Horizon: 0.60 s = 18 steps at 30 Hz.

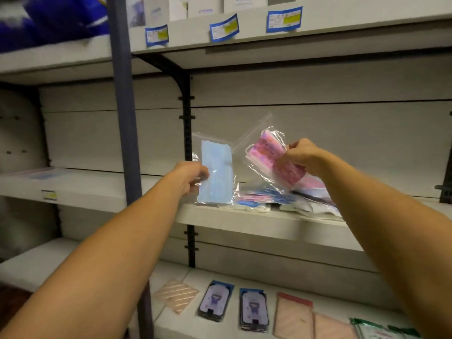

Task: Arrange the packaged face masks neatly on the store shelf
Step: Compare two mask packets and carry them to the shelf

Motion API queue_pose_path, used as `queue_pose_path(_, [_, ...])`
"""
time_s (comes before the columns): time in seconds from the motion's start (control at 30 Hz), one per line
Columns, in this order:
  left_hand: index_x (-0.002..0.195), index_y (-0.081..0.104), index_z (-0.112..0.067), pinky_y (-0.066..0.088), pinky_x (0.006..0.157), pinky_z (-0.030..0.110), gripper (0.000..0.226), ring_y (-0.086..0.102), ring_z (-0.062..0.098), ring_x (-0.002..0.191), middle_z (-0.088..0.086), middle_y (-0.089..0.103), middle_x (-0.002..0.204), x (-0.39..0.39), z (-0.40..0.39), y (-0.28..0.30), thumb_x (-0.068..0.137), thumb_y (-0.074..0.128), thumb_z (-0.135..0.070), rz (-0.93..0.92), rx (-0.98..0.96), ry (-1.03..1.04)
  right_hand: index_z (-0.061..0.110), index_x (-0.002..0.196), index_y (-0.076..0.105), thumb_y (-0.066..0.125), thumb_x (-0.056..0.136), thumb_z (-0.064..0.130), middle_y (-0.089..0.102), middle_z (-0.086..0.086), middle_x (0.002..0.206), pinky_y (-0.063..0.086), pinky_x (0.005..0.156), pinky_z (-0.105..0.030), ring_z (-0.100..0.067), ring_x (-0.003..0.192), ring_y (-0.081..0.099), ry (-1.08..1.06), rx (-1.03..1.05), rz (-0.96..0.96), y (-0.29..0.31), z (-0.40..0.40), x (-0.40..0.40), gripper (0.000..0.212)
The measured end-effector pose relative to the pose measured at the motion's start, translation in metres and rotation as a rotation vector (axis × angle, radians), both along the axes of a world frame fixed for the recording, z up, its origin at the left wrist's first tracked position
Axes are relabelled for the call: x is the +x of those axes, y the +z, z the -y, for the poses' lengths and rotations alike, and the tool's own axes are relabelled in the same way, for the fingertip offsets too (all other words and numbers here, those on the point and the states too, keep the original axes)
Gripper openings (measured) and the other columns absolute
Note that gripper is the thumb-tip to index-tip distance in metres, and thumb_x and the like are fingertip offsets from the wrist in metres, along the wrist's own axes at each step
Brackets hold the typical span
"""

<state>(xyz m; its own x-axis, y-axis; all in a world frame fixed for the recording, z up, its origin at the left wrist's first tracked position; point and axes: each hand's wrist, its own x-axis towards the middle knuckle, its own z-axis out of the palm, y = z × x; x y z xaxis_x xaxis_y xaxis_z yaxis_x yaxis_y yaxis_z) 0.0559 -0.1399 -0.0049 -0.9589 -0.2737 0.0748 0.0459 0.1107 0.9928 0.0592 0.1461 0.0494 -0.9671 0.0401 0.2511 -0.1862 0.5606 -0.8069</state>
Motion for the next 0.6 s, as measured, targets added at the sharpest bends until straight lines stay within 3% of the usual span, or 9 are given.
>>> queue_pose_path(0.13, [0.099,0.066,-0.009,0.061,0.081,0.039,0.017,0.071,0.024,0.093,0.009,0.072,0.099,0.030,0.051,0.002,0.085,0.069,0.000,-0.047,0.028,0.051,0.003,0.098,0.064,0.088,0.071,0.007,0.067,-0.010,0.097,0.057,0.066,-0.031,-0.022,0.086,0.067,0.144,-0.012,-0.032,-0.002,0.058,-0.002,0.036])
queue_pose_path(0.2, [0.102,0.066,-0.008,0.061,0.083,0.041,0.019,0.070,0.027,0.096,0.010,0.071,0.103,0.045,0.077,0.003,0.086,0.069,0.001,-0.078,0.023,0.053,0.001,0.104,0.064,0.091,0.069,0.011,0.068,-0.010,0.100,0.059,0.073,-0.036,-0.023,0.089,0.067,0.206,-0.045,-0.044,-0.005,0.089,-0.003,0.046])
queue_pose_path(0.27, [0.110,0.067,-0.006,0.061,0.085,0.045,0.026,0.070,0.029,0.098,0.012,0.070,0.108,0.059,0.102,0.001,0.085,0.070,0.001,-0.102,0.002,0.056,0.000,0.108,0.062,0.087,0.076,0.011,0.068,-0.012,0.102,0.058,0.070,-0.036,-0.023,0.089,0.067,0.272,-0.097,-0.042,-0.007,0.120,0.000,0.042])
queue_pose_path(0.4, [0.112,0.067,-0.007,0.062,0.081,0.042,0.028,0.071,0.029,0.099,0.013,0.070,0.111,0.090,0.159,-0.006,0.085,0.070,0.000,-0.095,-0.031,0.093,0.009,0.109,0.054,0.083,0.077,0.007,0.062,-0.017,0.108,0.061,0.075,-0.049,-0.028,0.083,0.070,0.449,-0.350,0.036,-0.010,0.188,0.010,0.043])
queue_pose_path(0.5, [0.109,0.069,-0.006,0.062,0.072,0.037,0.025,0.072,0.027,0.091,0.014,0.072,0.106,0.111,0.206,-0.010,0.085,0.067,0.002,-0.097,-0.020,0.162,0.008,0.096,0.052,0.066,0.072,0.002,0.058,-0.013,0.109,0.058,0.061,-0.035,-0.025,0.073,0.070,0.630,-0.513,0.196,-0.011,0.240,0.019,0.028])
queue_pose_path(0.6, [0.105,0.070,-0.007,0.058,0.065,0.032,0.023,0.072,0.024,0.084,0.014,0.074,0.102,0.136,0.257,-0.013,0.084,0.066,0.000,-0.095,-0.035,0.231,0.004,0.087,0.059,0.062,0.078,-0.006,0.060,-0.015,0.095,0.052,0.065,-0.033,-0.026,0.075,0.064,0.669,-0.476,0.151,-0.016,0.293,0.029,0.014])
